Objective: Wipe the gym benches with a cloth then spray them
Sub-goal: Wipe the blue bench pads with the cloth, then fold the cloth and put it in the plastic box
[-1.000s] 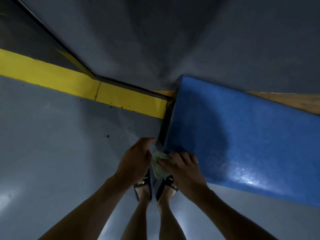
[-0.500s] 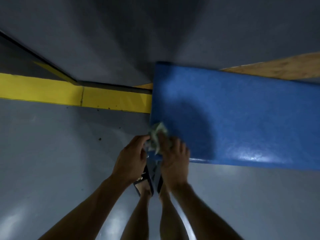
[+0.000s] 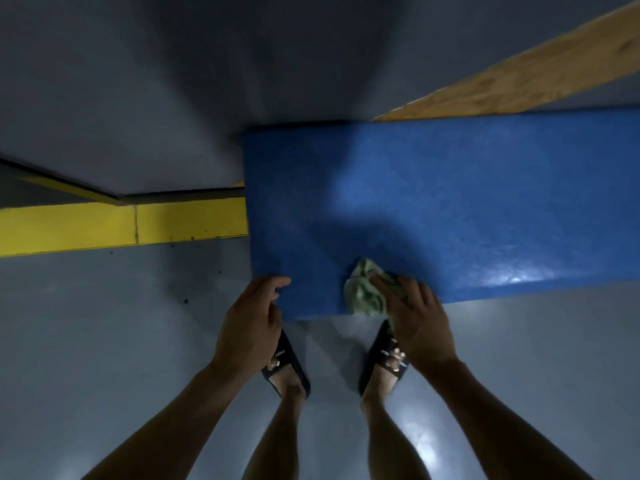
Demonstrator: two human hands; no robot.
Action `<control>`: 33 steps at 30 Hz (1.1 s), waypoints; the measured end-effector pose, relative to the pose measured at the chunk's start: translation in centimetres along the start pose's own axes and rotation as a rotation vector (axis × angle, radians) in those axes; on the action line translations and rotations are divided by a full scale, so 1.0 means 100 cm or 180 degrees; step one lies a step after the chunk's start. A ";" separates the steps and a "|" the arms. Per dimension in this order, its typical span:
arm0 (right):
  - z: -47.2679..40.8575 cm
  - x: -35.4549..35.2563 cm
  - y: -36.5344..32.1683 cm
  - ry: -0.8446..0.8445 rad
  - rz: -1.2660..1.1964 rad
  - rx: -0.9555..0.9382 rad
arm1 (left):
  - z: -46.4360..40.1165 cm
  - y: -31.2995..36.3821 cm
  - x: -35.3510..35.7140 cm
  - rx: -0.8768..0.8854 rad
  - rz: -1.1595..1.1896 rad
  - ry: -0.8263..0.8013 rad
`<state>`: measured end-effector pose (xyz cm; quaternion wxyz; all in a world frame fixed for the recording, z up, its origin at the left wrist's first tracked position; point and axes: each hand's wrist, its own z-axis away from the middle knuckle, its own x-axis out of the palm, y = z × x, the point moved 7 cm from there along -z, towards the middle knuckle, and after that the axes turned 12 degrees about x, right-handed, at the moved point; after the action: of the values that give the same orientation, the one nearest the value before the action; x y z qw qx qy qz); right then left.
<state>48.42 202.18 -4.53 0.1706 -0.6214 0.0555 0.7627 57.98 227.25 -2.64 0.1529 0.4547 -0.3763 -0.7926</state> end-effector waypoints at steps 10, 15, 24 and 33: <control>-0.029 -0.032 0.159 0.0246 -0.0444 0.1074 | -0.026 0.094 0.075 0.0287 -0.0142 -0.0168; -0.014 -0.051 0.271 -0.0004 -0.0638 0.1691 | -0.042 0.178 0.144 0.0456 -0.0157 -0.0366; 0.092 -0.153 0.457 0.0175 -0.3145 0.3064 | -0.072 0.416 0.303 0.1120 0.0071 -0.1053; 0.161 -0.290 0.552 0.1049 -0.5176 0.3268 | -0.061 0.659 0.383 0.1451 0.0503 -0.1636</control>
<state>20.20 149.73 20.03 0.8849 -0.4191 -0.0416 0.1989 35.85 157.91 20.80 0.0087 0.2323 -0.6037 -0.7626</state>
